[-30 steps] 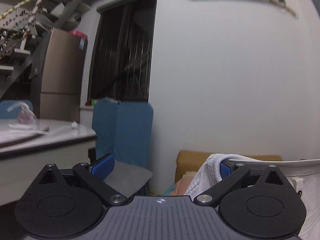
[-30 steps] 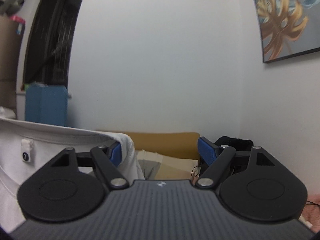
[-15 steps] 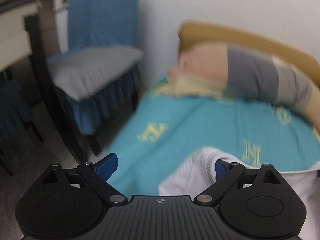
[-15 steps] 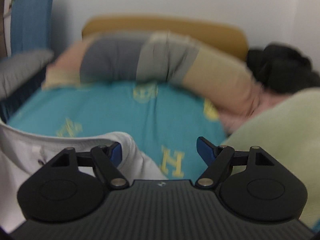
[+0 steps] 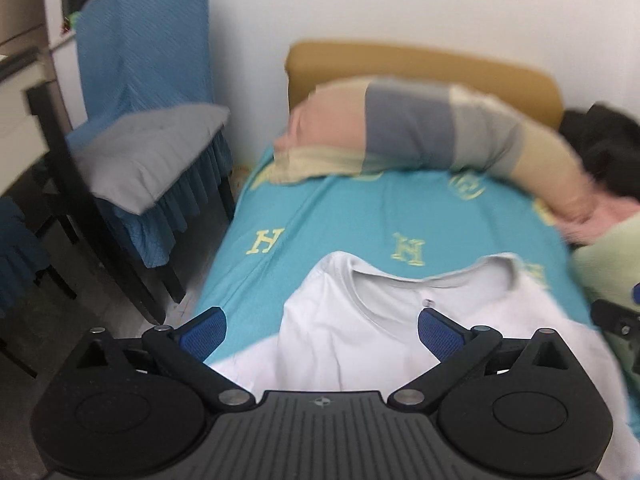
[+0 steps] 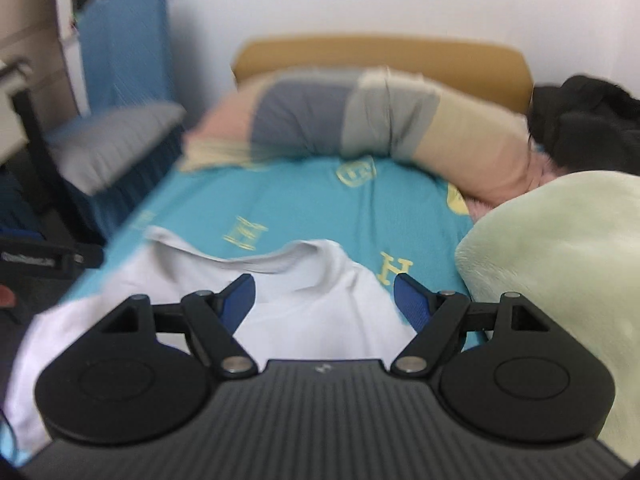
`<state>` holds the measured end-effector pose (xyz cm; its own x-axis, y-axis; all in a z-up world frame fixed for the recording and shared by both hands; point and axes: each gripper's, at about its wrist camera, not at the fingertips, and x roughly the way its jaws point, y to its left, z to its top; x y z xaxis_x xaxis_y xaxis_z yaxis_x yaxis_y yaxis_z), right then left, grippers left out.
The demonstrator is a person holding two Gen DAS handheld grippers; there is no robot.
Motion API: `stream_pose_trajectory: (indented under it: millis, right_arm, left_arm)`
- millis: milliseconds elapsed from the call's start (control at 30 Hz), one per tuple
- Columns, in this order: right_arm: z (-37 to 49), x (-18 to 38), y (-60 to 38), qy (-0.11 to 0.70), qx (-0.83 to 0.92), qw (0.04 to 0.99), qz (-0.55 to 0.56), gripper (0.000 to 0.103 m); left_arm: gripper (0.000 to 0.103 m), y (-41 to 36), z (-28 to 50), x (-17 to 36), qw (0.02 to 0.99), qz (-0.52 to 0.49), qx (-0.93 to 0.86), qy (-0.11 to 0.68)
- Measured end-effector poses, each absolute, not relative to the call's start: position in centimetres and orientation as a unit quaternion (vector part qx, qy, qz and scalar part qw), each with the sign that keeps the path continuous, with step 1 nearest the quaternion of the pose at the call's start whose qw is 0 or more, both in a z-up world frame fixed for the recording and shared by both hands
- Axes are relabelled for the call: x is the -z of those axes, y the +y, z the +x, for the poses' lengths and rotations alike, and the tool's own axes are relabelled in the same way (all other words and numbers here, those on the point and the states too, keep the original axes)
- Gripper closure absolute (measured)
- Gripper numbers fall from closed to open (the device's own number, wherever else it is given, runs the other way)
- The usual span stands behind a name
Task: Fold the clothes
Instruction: 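Lay the T-shirt flat on the bed with both grippers and release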
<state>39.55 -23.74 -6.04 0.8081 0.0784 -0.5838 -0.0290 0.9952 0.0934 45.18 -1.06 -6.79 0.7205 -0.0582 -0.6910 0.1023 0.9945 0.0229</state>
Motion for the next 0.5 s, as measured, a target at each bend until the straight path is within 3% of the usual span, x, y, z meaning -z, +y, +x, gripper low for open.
stream_pose_trajectory:
  millis: [200, 500]
  right_arm:
    - [27.2, 1.4, -22.8, 0.245, -0.037, 0.967, 0.062, 0.025]
    - [13.2, -1.5, -22.3, 0.219, -0.034, 0.973, 0.060, 0.025]
  left_arm:
    - [0.000, 1.2, 30.6, 0.4, 0.940, -0.021, 0.061, 0.335]
    - [0.002, 4.3, 18.1, -1.7, 0.933, -0.086, 0.041, 0.347]
